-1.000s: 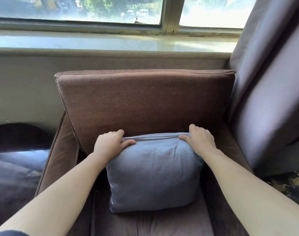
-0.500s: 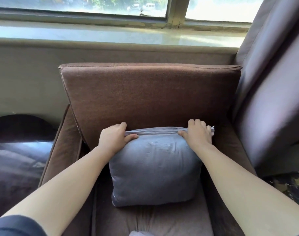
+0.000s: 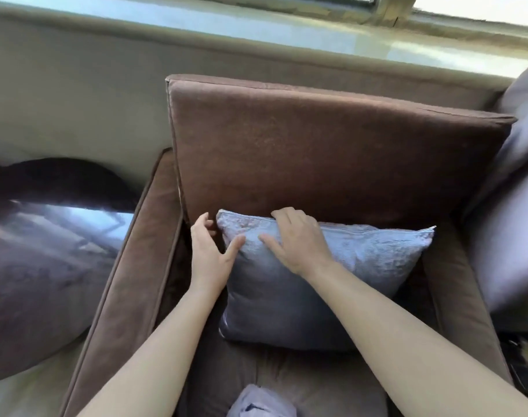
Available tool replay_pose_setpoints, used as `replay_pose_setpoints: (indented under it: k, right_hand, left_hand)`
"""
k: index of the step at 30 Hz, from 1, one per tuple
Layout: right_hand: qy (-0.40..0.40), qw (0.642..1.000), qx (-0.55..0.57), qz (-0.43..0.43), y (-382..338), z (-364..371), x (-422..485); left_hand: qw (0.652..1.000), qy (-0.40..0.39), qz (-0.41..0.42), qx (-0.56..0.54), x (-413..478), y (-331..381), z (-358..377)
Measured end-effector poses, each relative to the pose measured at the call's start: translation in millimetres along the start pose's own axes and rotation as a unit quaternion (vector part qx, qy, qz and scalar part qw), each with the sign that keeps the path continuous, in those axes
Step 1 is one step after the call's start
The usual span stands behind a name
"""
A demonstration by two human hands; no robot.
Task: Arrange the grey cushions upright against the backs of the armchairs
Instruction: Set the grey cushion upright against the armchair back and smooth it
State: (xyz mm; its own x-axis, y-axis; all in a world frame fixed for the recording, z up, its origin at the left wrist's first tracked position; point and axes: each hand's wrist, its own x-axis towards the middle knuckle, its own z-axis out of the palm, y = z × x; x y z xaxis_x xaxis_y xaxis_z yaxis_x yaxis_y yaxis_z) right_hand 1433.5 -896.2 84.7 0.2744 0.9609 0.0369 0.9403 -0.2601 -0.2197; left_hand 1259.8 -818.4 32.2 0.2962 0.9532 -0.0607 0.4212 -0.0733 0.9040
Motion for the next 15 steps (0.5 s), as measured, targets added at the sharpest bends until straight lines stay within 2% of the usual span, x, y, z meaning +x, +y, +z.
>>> replay_pose_setpoints:
  k: [4, 8, 15]
  right_hand:
    - [-0.072, 0.995, -0.06, -0.037, -34.5, 7.8, 25.5]
    - [-0.06, 0.996, -0.05, -0.038, -36.1, 11.6, 41.8]
    - [-0.001, 1.0, 0.001, 0.004, -32.3, 26.4, 54.9]
  left_hand:
    - [0.986, -0.081, -0.107, -0.094, -18.7, -27.1, 6.2]
    - [0.977, -0.164, -0.092, -0.097, -32.7, -40.2, 15.9]
    - [0.969, -0.104, -0.187, -0.126, -55.6, -72.0, 45.3]
